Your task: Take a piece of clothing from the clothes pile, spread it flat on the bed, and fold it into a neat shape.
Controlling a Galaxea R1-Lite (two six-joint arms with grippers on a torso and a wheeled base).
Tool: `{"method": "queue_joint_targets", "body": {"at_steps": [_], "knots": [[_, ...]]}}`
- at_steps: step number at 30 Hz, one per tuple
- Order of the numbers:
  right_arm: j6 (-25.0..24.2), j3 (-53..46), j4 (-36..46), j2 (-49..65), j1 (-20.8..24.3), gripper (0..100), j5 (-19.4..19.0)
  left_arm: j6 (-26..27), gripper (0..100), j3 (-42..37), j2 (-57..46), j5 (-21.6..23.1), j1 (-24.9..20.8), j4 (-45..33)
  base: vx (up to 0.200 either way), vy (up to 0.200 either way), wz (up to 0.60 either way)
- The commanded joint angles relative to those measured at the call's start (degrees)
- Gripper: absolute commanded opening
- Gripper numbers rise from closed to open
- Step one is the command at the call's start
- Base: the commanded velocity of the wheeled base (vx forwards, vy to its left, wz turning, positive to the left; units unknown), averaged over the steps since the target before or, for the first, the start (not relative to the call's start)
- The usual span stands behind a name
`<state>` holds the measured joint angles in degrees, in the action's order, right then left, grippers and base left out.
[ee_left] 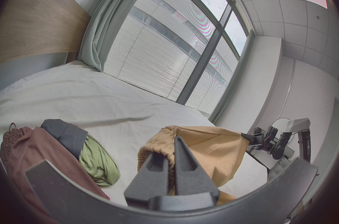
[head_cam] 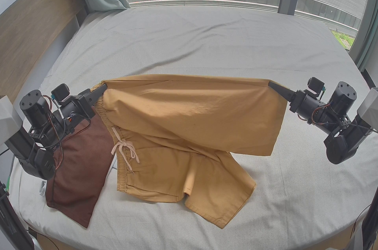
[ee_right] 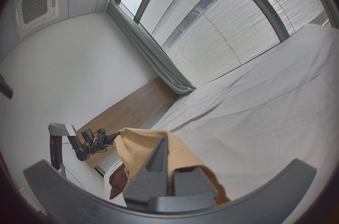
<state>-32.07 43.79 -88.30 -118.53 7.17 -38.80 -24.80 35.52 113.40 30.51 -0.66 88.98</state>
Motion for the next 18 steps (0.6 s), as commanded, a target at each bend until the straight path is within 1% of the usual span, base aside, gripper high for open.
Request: {"method": "queue_joint_targets", "body": {"at_steps": [1, 10, 13, 18], "knots": [[-1.85, 2.88, -0.03, -2.76, 0.13, 0, 0.31, -0.08, 0, 2.27, 3.32, -0.54, -0.75, 0.05, 0.000, 0.000, 0.00], [-2.03, 8.77, -0.03, -6.89, -0.05, 0, 0.48, -0.25, 0, 5.79, 7.54, -3.09, -2.33, 0.05, 0.000, 0.000, 0.00], [-2.03, 11.41, 0.05, -9.26, 0.04, 0, 0.66, -1.31, 0, 7.81, 9.56, -3.62, -2.51, 0.05, 0.000, 0.000, 0.00], [-2.73, 15.36, 0.05, -12.60, 0.13, 0, 2.42, -3.07, 0, 10.88, 12.11, -4.32, -2.68, 0.05, 0.000, 0.000, 0.00]]}}
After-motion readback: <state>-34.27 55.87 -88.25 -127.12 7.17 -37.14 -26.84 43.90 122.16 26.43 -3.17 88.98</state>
